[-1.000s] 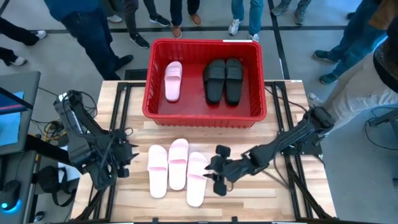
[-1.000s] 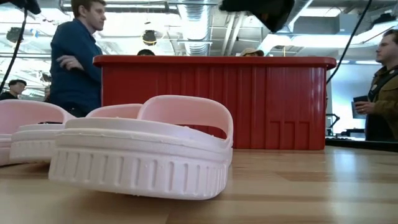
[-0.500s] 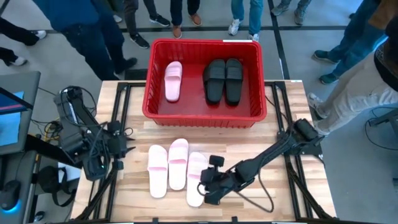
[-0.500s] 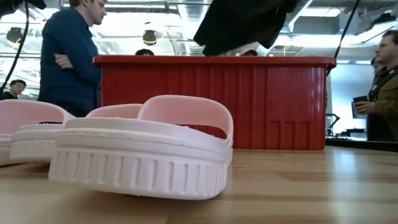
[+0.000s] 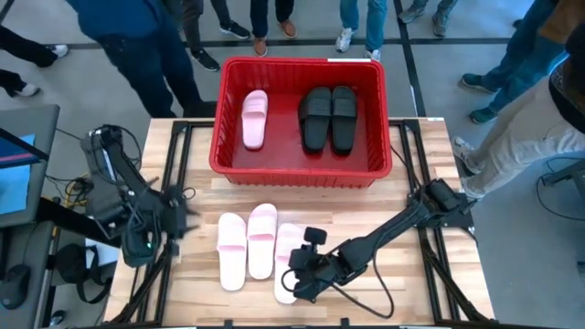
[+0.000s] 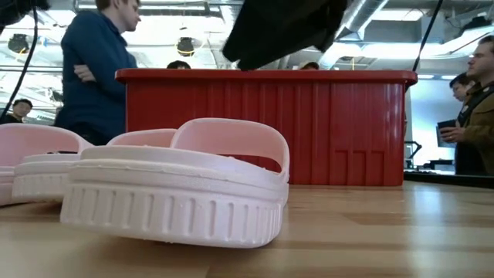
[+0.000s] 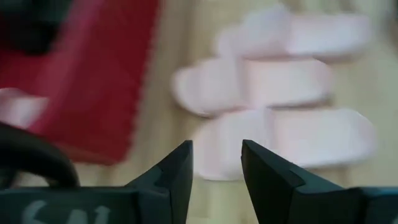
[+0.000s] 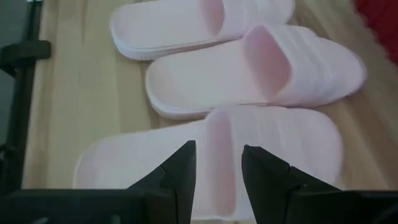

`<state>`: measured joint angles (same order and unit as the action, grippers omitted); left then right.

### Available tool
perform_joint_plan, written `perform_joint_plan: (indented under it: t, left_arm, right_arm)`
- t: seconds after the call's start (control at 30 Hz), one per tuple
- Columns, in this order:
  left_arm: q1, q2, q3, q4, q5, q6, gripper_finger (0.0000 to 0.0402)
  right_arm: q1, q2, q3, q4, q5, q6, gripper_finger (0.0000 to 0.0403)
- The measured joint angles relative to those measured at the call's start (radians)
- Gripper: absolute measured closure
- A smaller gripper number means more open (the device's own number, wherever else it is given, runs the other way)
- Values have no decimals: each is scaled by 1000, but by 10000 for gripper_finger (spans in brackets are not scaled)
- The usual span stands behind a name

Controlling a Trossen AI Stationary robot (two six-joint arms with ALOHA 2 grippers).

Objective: Pick and place slides into bin
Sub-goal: Put the pink slide into the red container

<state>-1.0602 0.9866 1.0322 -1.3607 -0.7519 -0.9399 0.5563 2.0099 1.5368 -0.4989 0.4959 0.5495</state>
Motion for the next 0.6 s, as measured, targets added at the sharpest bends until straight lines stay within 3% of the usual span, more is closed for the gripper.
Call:
perform_joint_plan:
  t: [0.17,0.6]
  left_arm:
    - [-14,5,-151,249,99,96,277]
    - [-14,116,-239,367,84,139,276]
  right_arm:
    - [-3,-19,1,-22,7,8,285]
    - [-2,-78,0,-147,19,14,285]
